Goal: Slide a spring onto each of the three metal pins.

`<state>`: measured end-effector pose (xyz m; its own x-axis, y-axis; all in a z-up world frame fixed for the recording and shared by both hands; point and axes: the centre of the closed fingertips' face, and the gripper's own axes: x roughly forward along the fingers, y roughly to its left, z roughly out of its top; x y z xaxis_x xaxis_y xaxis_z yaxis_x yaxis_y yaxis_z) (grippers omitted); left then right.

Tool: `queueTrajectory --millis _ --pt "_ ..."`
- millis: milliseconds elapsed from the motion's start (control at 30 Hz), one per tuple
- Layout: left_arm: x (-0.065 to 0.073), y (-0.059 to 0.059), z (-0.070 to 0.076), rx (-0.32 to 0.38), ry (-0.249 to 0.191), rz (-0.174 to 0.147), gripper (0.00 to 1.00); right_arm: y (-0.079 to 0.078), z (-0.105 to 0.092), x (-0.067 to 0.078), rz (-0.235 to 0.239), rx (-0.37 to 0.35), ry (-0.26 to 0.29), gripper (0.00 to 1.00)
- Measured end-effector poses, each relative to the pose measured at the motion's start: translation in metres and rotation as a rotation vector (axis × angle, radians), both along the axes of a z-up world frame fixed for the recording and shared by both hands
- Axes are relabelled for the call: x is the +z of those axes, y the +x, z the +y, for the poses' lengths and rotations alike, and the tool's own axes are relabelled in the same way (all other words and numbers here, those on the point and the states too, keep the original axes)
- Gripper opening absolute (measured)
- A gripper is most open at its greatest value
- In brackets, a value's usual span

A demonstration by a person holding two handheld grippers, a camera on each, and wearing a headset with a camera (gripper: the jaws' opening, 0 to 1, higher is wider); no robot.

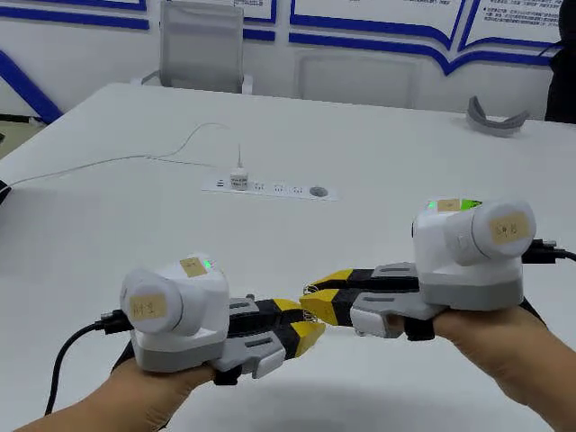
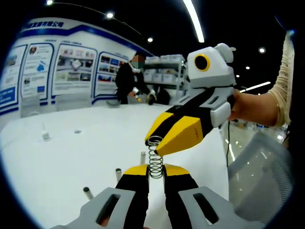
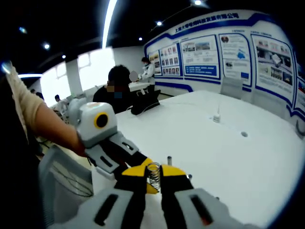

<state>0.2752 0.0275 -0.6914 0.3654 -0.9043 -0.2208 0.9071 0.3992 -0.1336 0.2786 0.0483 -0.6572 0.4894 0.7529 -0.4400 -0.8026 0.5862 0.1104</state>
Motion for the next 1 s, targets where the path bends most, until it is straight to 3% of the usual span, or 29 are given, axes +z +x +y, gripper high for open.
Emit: queueTrajectory --millis 433,533,1000 --pt "0.0035 0.0021 0.0047 0.002 0.018 -0.026 0.12 -0.0024 -0.004 0.0018 -0.015 0.005 -0.01 0.12" --pt "0.0037 0.0003 0.0041 -0.002 0.034 -0.051 0.12 -0.0034 -0.0028 0.0019 -0.017 0.01 -0.016 0.12" --pt "0.0041 -0.0022 0.0034 -0.01 0.021 -0.02 0.13 -0.0034 -0.0004 0.008 -0.027 0.011 -0.006 0.12"
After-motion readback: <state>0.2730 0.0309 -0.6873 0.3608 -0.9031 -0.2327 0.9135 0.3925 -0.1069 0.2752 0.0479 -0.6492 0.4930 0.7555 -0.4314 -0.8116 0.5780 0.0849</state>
